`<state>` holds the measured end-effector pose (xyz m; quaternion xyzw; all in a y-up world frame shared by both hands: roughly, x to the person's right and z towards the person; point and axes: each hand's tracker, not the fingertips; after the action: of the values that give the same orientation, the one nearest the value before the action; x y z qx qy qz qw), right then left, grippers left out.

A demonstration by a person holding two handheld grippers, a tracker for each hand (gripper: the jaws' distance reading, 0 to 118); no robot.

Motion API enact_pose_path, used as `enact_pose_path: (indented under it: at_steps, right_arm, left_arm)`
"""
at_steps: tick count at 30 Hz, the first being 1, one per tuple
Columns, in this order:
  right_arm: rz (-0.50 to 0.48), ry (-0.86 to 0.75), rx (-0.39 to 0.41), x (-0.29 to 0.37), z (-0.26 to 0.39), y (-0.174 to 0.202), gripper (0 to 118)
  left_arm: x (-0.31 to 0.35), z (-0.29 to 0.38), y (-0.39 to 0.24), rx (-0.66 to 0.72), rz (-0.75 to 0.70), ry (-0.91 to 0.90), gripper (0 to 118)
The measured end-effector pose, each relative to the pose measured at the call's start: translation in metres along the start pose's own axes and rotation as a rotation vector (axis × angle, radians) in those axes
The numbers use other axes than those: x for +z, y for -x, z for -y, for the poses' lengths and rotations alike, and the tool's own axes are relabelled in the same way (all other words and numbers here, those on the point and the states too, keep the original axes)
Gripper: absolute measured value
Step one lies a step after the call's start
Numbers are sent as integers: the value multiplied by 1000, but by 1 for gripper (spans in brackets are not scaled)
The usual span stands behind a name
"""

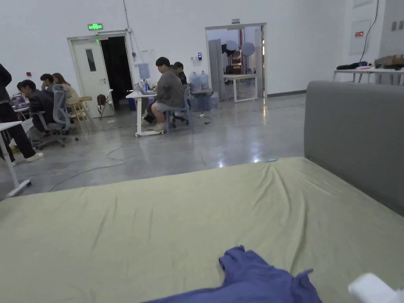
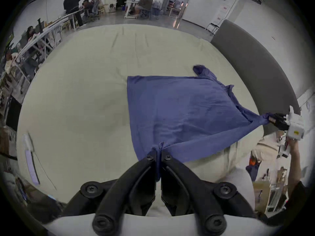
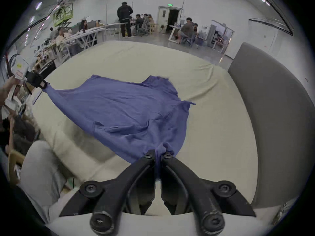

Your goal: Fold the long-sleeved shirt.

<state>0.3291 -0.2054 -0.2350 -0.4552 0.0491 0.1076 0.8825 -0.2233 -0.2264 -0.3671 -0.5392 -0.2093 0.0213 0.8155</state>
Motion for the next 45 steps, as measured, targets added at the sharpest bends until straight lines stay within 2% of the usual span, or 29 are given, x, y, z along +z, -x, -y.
enact_pose_path:
  at_steps: [2,6,10,16,21,22,23,24,25,26,28,31,32,33,34,35,36,37,41,42,44,45]
  right_arm:
    - [-3,32,5,3,29,10,1]
    - [-32,103,-1,-15,65,24,1]
    - [-8,190,67,-55,84,38,1]
    - [-55,333,23,-110,104,39,1]
    - [-87,345,-4,-127,106,34,7]
    - [-92,355,-21,-127,102,29,14]
    - [-89,354,-49,-122,99,25,26]
    - [-109,347,-88,-112,91,20,51]
    - [-121,301,-85,-96,83,16,88]
    - [-104,235,-55,-76,74,14,100]
    - [-89,140,-33,-35,54,10,100]
    - [-131,39,-72,-2,35,9,101]
    - [-132,22,-108,-4,30,11,100]
    - [-145,11,-130,-8,26,13,93]
    - [-163,-2,-163,-16,20,14,59]
    - [-181,-5,-202,-28,14,16,6]
    - [-189,10,-225,-43,5,17,0]
    - [-222,40,-229,-66,-9,18,0]
    - [-217,23,-241,-136,-80,12,0]
    - [-217,20,-237,-152,-104,10,11]
    - [-187,-22,-217,-192,-172,-1,82]
    - [-164,-38,-197,-215,-201,-5,108]
  left_arm:
    - [-9,32,14,34,41,41,0]
    - [-28,79,17,55,26,77,0]
    - [-63,101,21,82,-7,107,0]
    - [-109,119,32,133,-56,163,0]
    - [-113,121,37,192,-31,144,0]
    - [-111,118,39,214,-26,145,16]
    - [-104,116,39,222,-22,141,45]
    - [-94,112,36,223,-43,134,83]
    - [-79,108,31,202,-99,117,113]
    - [-60,105,25,169,-127,39,118]
    - [-21,99,12,135,-104,-155,118]
    - [2,93,-8,133,-52,-244,116]
    - [-1,92,-13,135,-46,-228,109]
    - [-8,88,-17,120,-42,-201,86]
    - [-18,86,-22,76,-80,-166,34]
    - [-27,81,-29,55,-148,-155,8]
    - [-34,77,-34,47,-196,-162,6]
    - [-46,68,-35,34,-209,-162,6]
    - [-57,44,-37,97,-128,-221,6]
    - [-59,39,-36,93,-124,-223,6]
    - [-64,30,-35,82,-127,-215,6]
    - [-66,25,-35,81,-127,-212,6]
